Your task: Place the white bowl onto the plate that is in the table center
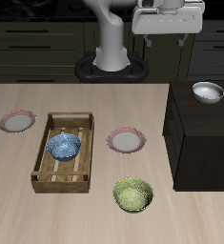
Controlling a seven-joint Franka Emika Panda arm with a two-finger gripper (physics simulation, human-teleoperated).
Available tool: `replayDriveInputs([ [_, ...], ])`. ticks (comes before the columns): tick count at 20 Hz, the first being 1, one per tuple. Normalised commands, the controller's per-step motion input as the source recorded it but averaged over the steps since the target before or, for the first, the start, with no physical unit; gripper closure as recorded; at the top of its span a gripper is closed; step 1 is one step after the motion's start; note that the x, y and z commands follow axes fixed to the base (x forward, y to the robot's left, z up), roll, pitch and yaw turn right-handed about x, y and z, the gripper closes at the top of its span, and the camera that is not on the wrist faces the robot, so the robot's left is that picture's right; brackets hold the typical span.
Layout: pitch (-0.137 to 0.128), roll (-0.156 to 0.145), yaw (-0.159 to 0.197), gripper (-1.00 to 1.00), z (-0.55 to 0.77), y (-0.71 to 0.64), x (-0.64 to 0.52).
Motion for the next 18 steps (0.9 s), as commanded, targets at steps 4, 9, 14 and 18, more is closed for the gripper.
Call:
replayDriveInputs([
  [4, -0.003, -0.016, 0.002, -1.0, 0.02, 0.19, 0.16],
  [9, -0.001, -0.031, 0.002, -1.0, 0.0, 0.15, 0.22],
  [14, -0.005, -0.017, -0.002, -1.0, 0.03, 0.11, 0.15],
  [18, 0.013, -0.022, 0.005, -1.0, -0.05, 0.29, 0.27],
])
